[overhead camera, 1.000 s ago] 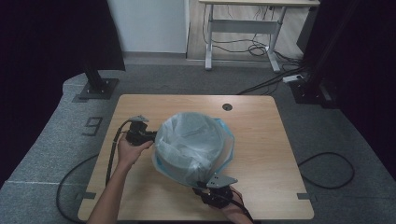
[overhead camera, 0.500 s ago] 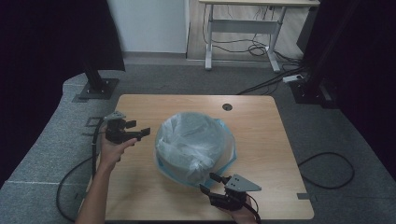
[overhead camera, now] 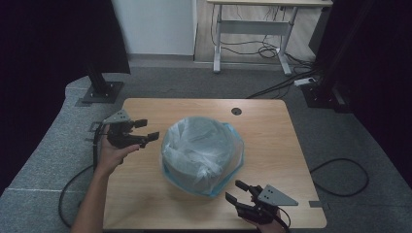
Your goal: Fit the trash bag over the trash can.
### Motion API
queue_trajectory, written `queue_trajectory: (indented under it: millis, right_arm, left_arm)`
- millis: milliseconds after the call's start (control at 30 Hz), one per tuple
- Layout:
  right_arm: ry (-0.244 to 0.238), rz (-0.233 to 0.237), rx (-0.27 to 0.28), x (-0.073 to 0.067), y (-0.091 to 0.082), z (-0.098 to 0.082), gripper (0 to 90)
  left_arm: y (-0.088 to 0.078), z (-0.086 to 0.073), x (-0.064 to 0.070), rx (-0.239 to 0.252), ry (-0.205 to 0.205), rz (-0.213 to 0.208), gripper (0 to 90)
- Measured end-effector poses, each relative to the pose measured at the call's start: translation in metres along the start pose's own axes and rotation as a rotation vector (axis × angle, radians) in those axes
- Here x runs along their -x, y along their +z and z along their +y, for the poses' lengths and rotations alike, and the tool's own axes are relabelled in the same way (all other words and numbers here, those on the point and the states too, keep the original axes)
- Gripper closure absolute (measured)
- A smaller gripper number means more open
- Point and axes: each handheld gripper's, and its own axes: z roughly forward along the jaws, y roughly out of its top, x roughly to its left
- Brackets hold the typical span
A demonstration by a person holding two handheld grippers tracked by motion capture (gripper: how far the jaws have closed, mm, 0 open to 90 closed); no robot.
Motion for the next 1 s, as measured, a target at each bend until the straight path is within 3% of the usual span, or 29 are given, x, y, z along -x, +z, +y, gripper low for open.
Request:
queue_trajectory:
  millis: [267,500,733,867,1000]
  right_arm:
    - [0.03,-0.046,0.004,0.018,-0.023,-0.009,42.0]
    - [0.047,-0.056,0.022,0.025,-0.033,-0.012,44.3]
    - [0.045,-0.045,0.019,0.025,-0.033,-0.012,45.3]
    - [0.044,-0.042,0.014,0.024,-0.031,-0.013,45.3]
    - [0.043,-0.038,0.011,0.024,-0.032,-0.013,45.3]
  left_arm:
    - [0.016,0.028,0.026,-0.104,0.149,-0.103,24.6]
    - [0.032,0.04,0.034,-0.15,0.19,-0.176,33.2]
    - [0.062,0.054,0.05,-0.29,0.276,-0.208,40.1]
    - [0.078,0.066,0.059,-0.331,0.31,-0.227,43.9]
    - [0.096,0.073,0.061,-0.408,0.332,-0.241,45.7]
